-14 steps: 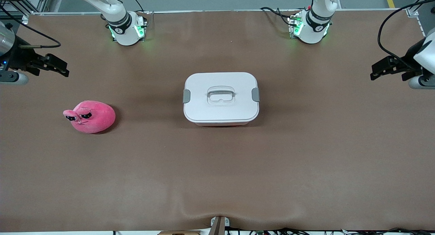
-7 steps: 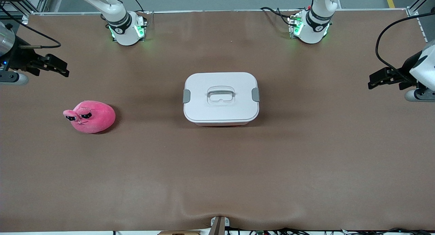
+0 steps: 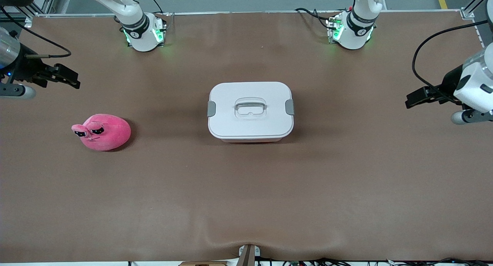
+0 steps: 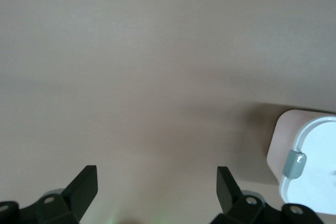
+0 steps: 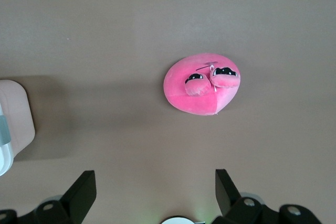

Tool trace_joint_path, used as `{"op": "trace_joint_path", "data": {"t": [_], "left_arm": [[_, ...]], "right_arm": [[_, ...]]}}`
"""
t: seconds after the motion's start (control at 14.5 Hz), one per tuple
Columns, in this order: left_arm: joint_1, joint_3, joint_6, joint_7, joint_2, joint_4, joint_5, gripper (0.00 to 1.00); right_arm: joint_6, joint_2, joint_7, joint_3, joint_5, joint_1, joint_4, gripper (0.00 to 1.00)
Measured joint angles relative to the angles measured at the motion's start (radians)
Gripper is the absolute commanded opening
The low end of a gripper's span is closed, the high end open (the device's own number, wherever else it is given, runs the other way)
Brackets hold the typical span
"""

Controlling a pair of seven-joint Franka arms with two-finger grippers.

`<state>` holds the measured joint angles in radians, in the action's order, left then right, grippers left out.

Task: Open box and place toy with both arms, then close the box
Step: 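Move the left gripper to the box lid while the right gripper reaches the toy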

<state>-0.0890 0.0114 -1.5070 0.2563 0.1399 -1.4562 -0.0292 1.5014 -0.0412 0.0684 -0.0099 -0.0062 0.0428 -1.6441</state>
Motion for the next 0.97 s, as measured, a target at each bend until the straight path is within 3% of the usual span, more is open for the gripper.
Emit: {"op": "trace_joint_path", "data": {"t": [0.48, 0.97], "left_arm": [[-0.116, 0.01, -0.041, 0.26, 0.055, 0.0, -0.001, 1.0], [-0.273, 0.012, -0.063, 0.669, 0.079, 0.001, -0.001, 1.0]], "right_arm": [[0.106, 0.032, -0.187, -0.006, 0.0, -0.063, -0.058, 1.0], [0.276, 0.165, -0.464, 0.0, -0.009, -0.063, -0.07, 1.0]]}}
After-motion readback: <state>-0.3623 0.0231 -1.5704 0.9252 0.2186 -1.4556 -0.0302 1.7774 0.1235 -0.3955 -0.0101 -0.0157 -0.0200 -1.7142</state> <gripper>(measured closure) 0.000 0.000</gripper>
